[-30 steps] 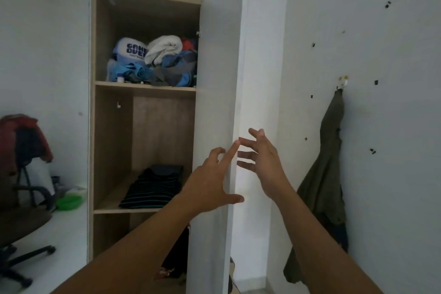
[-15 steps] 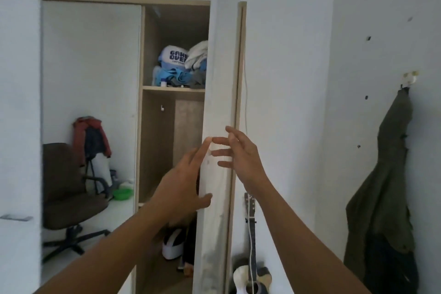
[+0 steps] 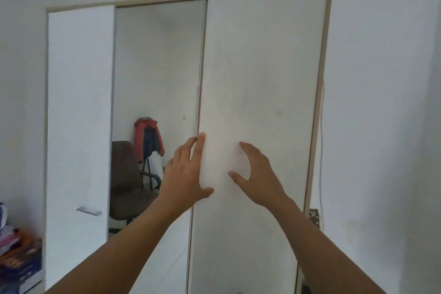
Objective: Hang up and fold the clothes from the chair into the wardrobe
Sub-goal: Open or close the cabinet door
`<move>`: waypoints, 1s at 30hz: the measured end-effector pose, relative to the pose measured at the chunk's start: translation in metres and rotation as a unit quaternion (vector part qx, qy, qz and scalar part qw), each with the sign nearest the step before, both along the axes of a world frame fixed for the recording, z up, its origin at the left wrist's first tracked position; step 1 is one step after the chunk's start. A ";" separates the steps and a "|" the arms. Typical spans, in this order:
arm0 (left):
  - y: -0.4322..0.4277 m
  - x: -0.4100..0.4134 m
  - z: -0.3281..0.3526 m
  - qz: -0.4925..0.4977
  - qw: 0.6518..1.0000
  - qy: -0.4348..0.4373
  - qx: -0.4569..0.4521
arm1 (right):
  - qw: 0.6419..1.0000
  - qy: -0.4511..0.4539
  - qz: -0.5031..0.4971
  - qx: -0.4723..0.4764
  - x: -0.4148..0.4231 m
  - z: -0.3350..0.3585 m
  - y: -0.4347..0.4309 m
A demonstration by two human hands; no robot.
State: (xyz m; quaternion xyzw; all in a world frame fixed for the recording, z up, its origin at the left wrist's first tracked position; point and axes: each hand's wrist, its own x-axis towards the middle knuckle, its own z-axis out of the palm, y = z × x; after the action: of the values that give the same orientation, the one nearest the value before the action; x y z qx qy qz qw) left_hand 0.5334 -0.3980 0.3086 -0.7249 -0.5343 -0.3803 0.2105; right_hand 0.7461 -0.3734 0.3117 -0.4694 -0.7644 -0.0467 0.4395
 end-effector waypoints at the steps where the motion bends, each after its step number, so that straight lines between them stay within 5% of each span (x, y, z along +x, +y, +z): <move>1: 0.014 -0.004 -0.001 0.011 1.000 0.004 -0.003 | 0.999 -0.025 -0.022 0.002 -0.002 -0.003 0.012; 6: 0.077 -0.021 0.001 0.064 0.997 0.042 -0.003 | 0.982 -0.129 -0.138 -0.020 -0.010 -0.014 0.066; 16: 0.187 -0.019 -0.034 0.078 0.977 0.197 -0.025 | 0.957 -0.127 -0.252 -0.069 -0.003 -0.051 0.142; 30: 0.292 0.020 -0.097 0.005 0.990 0.136 -0.042 | 0.916 -0.113 -0.372 -0.098 0.016 -0.108 0.194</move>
State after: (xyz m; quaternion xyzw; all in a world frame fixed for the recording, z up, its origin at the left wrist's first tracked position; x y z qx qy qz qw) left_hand 0.5539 -0.1059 0.2115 -0.7755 -0.5198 -0.2544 0.2523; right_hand 0.7621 -0.1790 0.2035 -0.7518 -0.5802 -0.1847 0.2529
